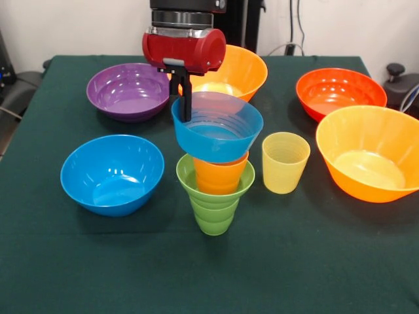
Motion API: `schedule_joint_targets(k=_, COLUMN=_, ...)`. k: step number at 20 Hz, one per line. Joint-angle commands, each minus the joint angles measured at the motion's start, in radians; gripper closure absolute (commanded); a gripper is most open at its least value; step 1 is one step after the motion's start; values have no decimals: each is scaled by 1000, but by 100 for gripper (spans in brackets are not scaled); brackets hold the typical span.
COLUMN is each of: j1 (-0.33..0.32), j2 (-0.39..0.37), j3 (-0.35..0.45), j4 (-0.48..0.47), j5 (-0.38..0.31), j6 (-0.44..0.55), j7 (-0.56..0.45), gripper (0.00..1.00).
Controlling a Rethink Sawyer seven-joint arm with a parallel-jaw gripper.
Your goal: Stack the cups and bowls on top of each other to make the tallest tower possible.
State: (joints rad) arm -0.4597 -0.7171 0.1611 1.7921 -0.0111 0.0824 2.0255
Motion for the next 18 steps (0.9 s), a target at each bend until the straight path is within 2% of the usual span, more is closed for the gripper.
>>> schedule_joint_targets(k=1, j1=28, j2=45, j3=36, j4=-1, j5=-42, j6=-44, j7=93, gripper=100)
schedule_joint_targets(k=18, j1=58, j2=71, j3=12, j4=-14, j5=-35, j6=-81, j7=105, gripper=100)
